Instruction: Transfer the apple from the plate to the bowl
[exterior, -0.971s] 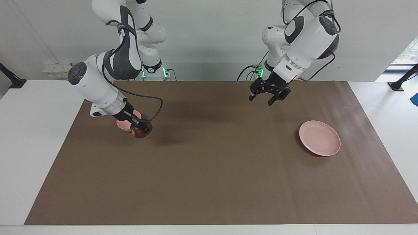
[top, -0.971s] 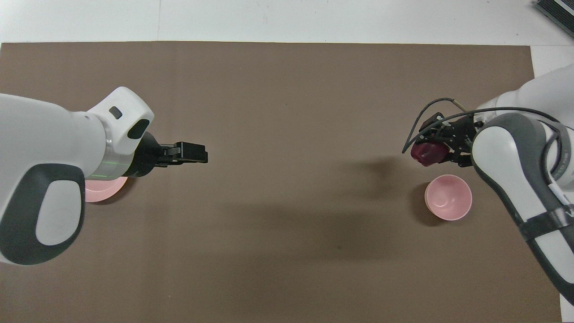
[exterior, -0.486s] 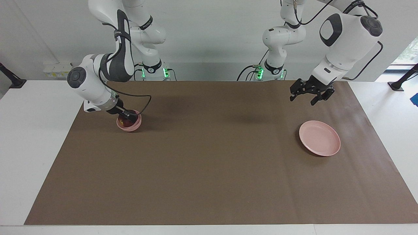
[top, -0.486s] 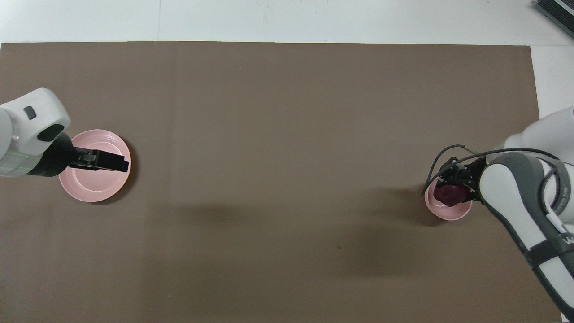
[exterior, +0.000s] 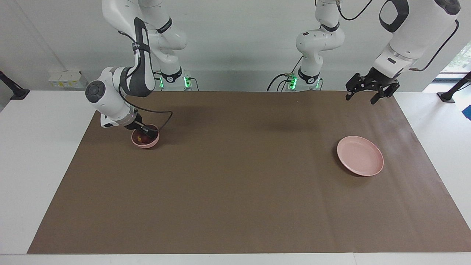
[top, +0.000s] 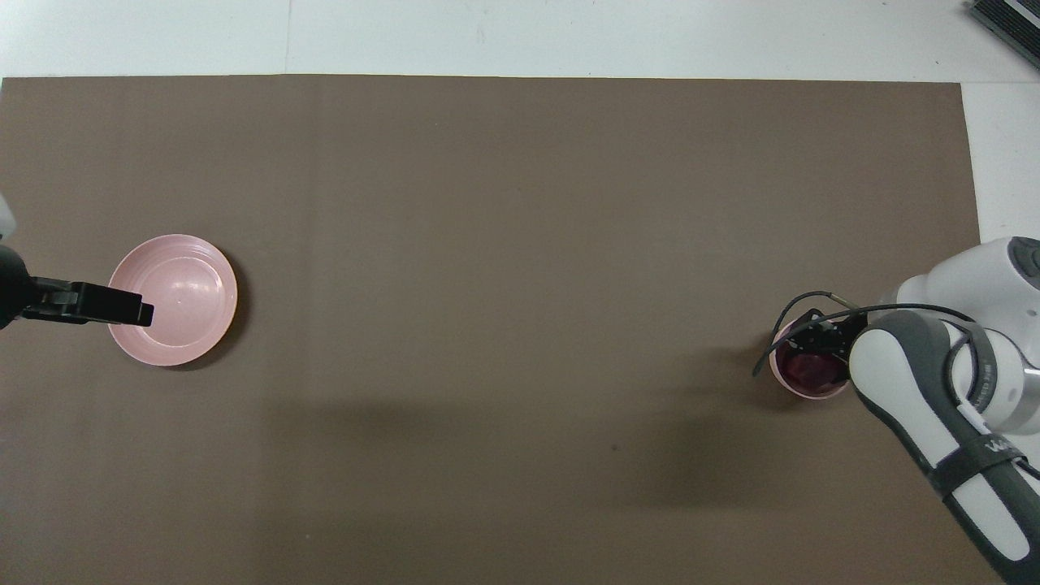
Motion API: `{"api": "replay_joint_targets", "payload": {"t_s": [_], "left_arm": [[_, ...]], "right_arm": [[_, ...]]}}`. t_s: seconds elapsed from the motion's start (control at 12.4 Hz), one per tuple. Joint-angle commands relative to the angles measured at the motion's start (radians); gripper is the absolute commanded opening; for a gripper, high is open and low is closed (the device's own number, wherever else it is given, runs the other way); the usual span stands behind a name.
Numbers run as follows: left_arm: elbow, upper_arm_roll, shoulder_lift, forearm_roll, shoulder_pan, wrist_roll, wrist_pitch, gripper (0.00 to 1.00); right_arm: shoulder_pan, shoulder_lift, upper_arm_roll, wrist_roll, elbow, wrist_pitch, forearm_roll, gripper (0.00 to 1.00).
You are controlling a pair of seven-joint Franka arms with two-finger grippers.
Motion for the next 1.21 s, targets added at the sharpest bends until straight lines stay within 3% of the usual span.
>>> {"api": "replay_joint_targets", "payload": {"t_s": [0.0, 0.65, 1.13], "left_arm": [[0.132, -0.003, 0.005, 0.054, 0.005, -0.065, -0.13, 1.0], [0.144, 0.011, 0.001, 0.064, 0.005, -0.082, -0.142, 1.0], [0.144, 0.011, 0.001, 0.064, 0.005, -0.082, -0.142, 1.0]], "right_arm": [[-0.014, 0.006, 0.01, -0.048, 0.052, -0.004, -0.035, 1.0], [-0.015, -0.016, 0.009, -0.263, 0.294, -0.101, -0.052, 1.0], [0.015, -0.022, 0.024, -0.406, 0.536, -0.326, -0.118, 1.0]]}}
